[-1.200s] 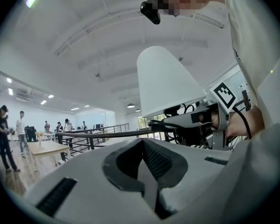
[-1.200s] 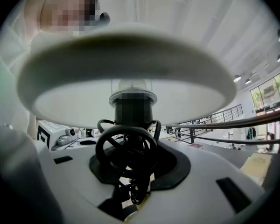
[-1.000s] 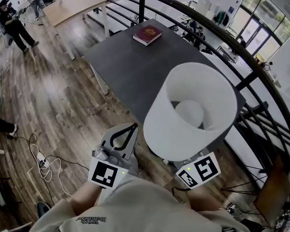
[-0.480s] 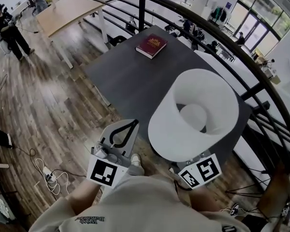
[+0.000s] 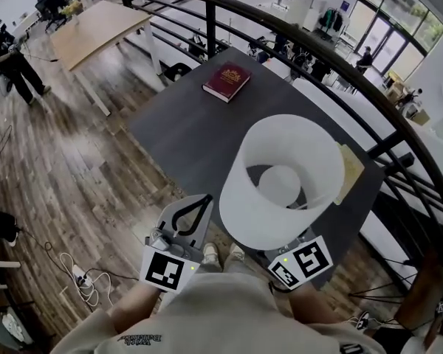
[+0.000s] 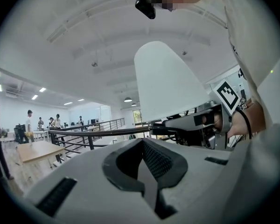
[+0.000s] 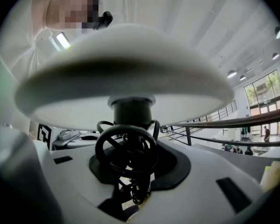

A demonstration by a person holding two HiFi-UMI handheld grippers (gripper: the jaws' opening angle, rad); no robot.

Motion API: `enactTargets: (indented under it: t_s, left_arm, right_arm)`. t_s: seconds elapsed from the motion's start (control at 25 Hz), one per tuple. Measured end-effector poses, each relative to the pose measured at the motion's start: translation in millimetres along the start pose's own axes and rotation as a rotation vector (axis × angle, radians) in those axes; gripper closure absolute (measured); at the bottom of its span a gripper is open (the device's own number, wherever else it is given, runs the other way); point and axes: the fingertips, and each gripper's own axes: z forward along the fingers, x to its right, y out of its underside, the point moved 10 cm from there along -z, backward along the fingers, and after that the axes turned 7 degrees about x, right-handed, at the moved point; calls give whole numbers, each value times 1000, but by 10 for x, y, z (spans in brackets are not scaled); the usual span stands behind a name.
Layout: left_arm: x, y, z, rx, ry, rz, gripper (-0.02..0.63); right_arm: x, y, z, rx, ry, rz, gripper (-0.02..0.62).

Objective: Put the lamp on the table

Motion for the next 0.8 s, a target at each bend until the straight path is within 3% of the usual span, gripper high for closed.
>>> enactTargets:
  t_s: [0.36, 0.56, 0.8]
  left_arm:
    - [9, 26, 209, -10, -22, -24, 601]
    - [5, 58, 364, 13, -36, -89, 601]
    - [-207, 243, 456, -14, -122, -175, 601]
  right_arm:
    - [257, 44, 40, -11, -12, 52, 477]
    - [342, 63, 111, -35, -13, 26, 476]
    - [548, 86, 327, -22, -2, 42, 476]
